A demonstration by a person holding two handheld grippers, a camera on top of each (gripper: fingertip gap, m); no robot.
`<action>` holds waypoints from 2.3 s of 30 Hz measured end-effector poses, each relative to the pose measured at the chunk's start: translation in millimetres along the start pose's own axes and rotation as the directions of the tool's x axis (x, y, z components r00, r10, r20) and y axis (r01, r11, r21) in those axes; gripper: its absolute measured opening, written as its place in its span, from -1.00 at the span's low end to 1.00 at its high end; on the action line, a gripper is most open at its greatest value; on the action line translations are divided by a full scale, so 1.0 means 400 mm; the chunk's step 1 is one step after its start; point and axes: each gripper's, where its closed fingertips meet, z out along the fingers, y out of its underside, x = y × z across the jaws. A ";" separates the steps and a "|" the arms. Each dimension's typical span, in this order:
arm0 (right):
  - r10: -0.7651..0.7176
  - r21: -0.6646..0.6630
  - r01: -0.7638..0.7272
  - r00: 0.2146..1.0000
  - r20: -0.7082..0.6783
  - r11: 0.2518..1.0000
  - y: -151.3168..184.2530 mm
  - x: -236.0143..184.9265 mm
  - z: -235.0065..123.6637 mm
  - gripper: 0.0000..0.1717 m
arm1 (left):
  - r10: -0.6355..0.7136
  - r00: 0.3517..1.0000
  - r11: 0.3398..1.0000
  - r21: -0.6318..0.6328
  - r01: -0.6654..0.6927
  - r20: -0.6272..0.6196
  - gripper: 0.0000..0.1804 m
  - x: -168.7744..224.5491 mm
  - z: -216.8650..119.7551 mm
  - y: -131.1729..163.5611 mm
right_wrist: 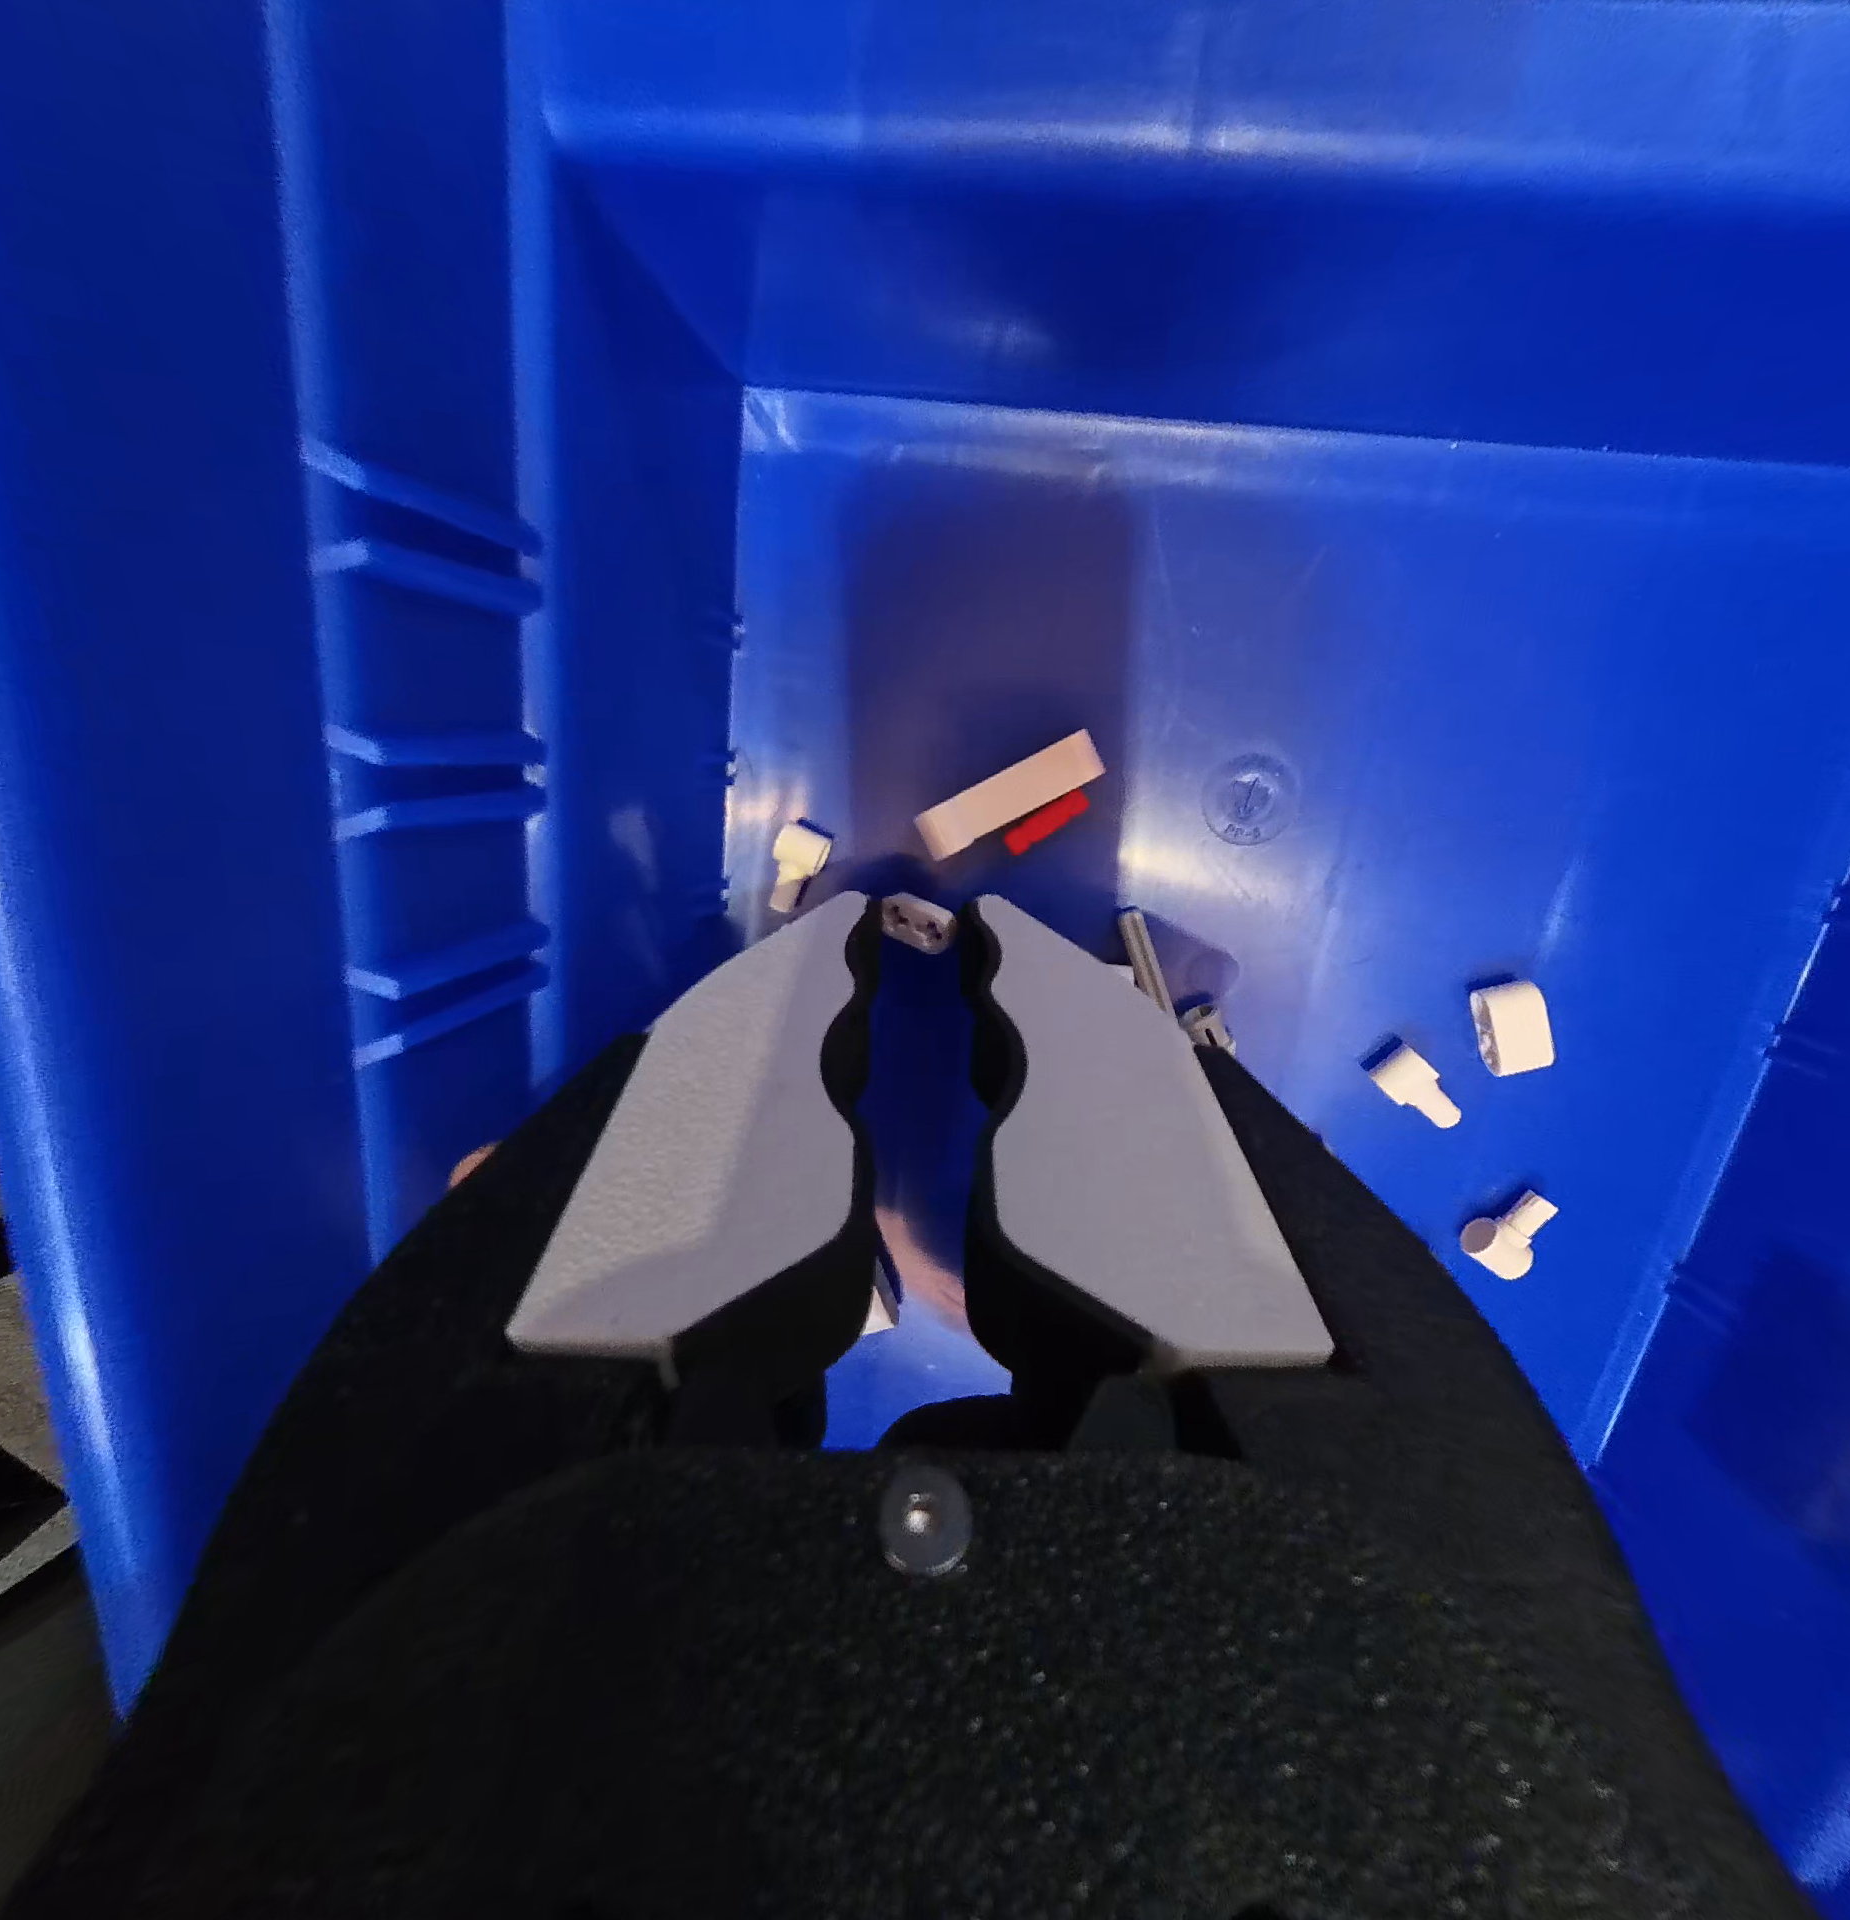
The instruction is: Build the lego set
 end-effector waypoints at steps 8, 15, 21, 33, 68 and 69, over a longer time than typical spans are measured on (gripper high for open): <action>0.042 -0.047 -0.043 0.999 -0.016 0.998 0.000 0.008 -0.015 -0.89 | 0.020 1.000 1.000 -0.010 -0.020 -0.009 -0.81 0.008 0.002 0.004; 0.075 -0.097 -0.084 0.993 -0.090 0.992 -0.030 0.024 -0.058 -0.89 | 0.057 0.998 0.998 -0.022 -0.057 -0.018 -0.81 0.019 0.005 0.010; 0.094 -0.014 -0.100 0.967 -0.236 0.995 -0.204 0.080 -0.161 -0.89 | 0.094 0.996 0.995 -0.013 -0.094 0.006 -0.81 0.023 0.006 0.009; 0.313 -0.040 -0.327 0.927 -0.206 0.944 -0.521 0.146 0.135 -0.89 | 0.194 0.978 0.981 0.019 -0.193 -0.071 -0.81 0.072 -0.009 0.017; 0.776 0.626 -0.472 0.260 -0.575 0.621 -0.420 0.263 0.035 -0.77 | 0.423 0.905 0.702 0.644 -0.304 -0.034 -0.50 0.662 -0.374 0.237; 0.775 0.630 -0.466 0.249 -0.580 0.621 -0.416 0.276 0.030 -0.77 | 0.404 0.911 0.722 0.640 -0.264 -0.079 -0.51 0.688 -0.352 0.267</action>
